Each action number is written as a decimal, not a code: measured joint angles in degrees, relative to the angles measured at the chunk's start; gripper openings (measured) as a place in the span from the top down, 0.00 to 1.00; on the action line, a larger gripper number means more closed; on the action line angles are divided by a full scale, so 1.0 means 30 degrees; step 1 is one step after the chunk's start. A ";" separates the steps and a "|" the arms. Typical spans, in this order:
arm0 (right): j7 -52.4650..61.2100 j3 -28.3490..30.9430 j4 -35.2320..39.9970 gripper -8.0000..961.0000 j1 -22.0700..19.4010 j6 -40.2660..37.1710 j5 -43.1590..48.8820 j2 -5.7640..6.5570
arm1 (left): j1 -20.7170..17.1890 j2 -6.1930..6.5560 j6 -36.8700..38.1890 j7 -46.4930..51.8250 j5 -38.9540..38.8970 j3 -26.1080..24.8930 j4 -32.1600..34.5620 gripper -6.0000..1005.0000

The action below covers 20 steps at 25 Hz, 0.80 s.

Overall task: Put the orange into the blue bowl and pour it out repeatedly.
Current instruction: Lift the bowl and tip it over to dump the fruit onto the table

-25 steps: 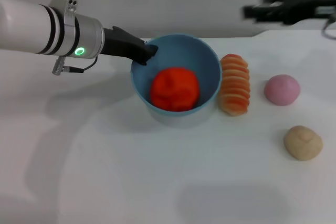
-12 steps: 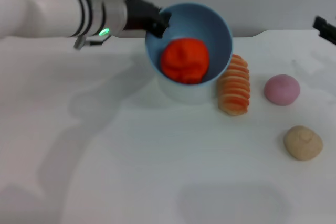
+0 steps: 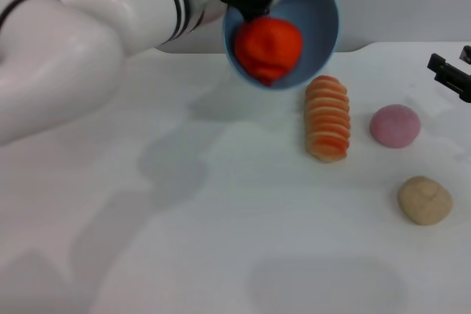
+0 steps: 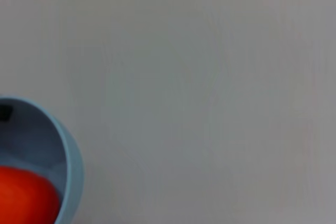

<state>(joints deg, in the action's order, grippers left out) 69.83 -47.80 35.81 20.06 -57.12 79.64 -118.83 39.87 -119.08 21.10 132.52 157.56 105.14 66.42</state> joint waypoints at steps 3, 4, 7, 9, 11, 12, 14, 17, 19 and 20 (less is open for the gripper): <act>-0.0012 -0.0002 -0.0034 0.28 0.0073 0.0026 -0.0079 0.0000 | -0.0235 -0.0005 -0.1433 -0.0118 0.1904 0.0709 0.0052 1.00; -0.0015 -0.0003 -0.0038 0.28 0.0091 0.0045 -0.0100 0.0000 | -0.0389 -0.0001 -0.2146 -0.0503 0.2382 0.0922 0.0024 1.00; -0.0018 -0.0005 -0.0045 0.28 0.0141 0.0136 -0.0123 0.0001 | -0.0864 0.0013 -0.3494 -0.1915 0.2590 0.1292 -0.0004 1.00; -0.0020 -0.0005 -0.0051 0.28 0.0190 0.0201 -0.0177 0.0000 | -0.1574 0.0016 -0.5101 -0.4205 0.2608 0.1961 0.0043 1.00; -0.0017 -0.0006 -0.0054 0.28 0.0253 0.0227 -0.0227 0.0001 | -0.2060 0.0002 -0.6421 -0.6141 0.2622 0.2518 -0.0080 1.00; -0.0016 -0.0005 -0.0056 0.28 0.0290 0.0235 -0.0242 0.0000 | -0.2202 -0.0003 -0.6812 -0.6695 0.2630 0.2676 -0.0158 1.00; 0.0038 -0.0005 -0.0060 0.28 0.0380 0.0272 -0.0299 0.0000 | -0.2669 -0.0003 -0.8352 -0.8490 0.2633 0.3256 -0.0532 1.00; 0.0056 -0.0005 -0.0067 0.28 0.0561 0.0369 -0.0387 0.0000 | -0.3210 -0.0002 -1.0241 -1.0331 0.2588 0.3938 -0.0864 1.00; 0.0064 -0.0006 -0.0072 0.28 0.0664 0.0379 -0.0397 0.0001 | -0.3558 -0.0004 -1.1347 -1.1039 0.2552 0.4279 -0.0923 1.00; 0.0067 -0.0006 -0.0072 0.28 0.0724 0.0386 -0.0404 -0.0001 | -0.3703 -0.0005 -1.1924 -1.1379 0.2507 0.4422 -0.0956 1.00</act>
<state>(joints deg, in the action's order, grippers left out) 70.03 -47.82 35.59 22.23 -55.96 78.43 -118.83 28.76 -119.10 -14.68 98.39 165.09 118.41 63.55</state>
